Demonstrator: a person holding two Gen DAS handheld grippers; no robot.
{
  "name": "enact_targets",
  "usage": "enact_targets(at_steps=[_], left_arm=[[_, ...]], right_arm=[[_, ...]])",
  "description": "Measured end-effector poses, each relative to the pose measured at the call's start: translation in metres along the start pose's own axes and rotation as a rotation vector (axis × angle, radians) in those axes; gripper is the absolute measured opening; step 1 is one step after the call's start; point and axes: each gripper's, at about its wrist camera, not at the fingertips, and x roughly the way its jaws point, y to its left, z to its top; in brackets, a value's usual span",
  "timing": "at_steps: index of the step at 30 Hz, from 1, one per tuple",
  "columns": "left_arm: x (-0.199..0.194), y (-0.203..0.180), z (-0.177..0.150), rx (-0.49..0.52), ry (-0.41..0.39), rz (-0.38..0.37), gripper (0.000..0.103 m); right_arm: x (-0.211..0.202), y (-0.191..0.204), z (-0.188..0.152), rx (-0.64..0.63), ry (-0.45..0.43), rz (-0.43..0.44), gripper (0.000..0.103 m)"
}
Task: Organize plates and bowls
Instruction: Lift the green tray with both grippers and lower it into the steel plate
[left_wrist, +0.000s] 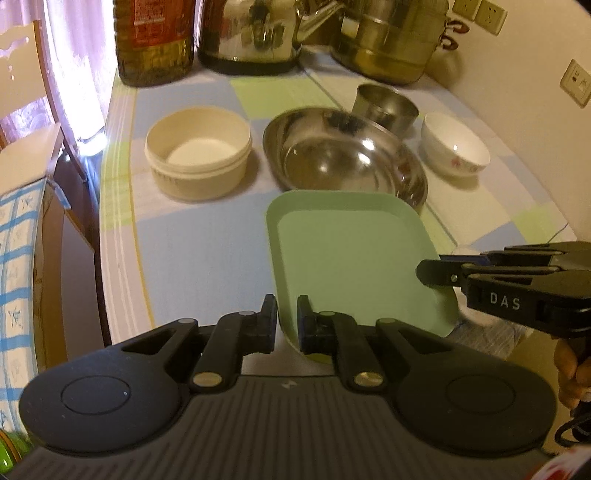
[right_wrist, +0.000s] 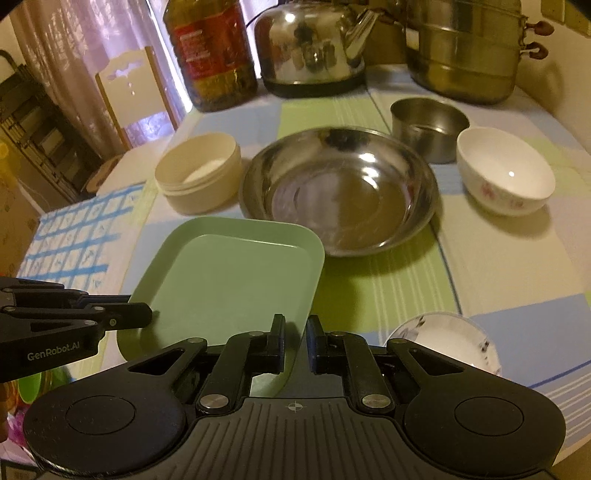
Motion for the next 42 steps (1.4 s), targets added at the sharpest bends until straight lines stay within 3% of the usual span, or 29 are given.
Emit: enact_targets(at_steps=[16, 42], left_arm=[[0.035, -0.022, 0.056, 0.045, -0.070, -0.004, 0.010], [0.116, -0.022, 0.104, 0.039, -0.012, 0.043, 0.010]], right_arm=[[0.008, -0.035, 0.045, 0.014, -0.076, -0.057, 0.012], [0.084, -0.083, 0.092, 0.056, -0.020, -0.079, 0.012]])
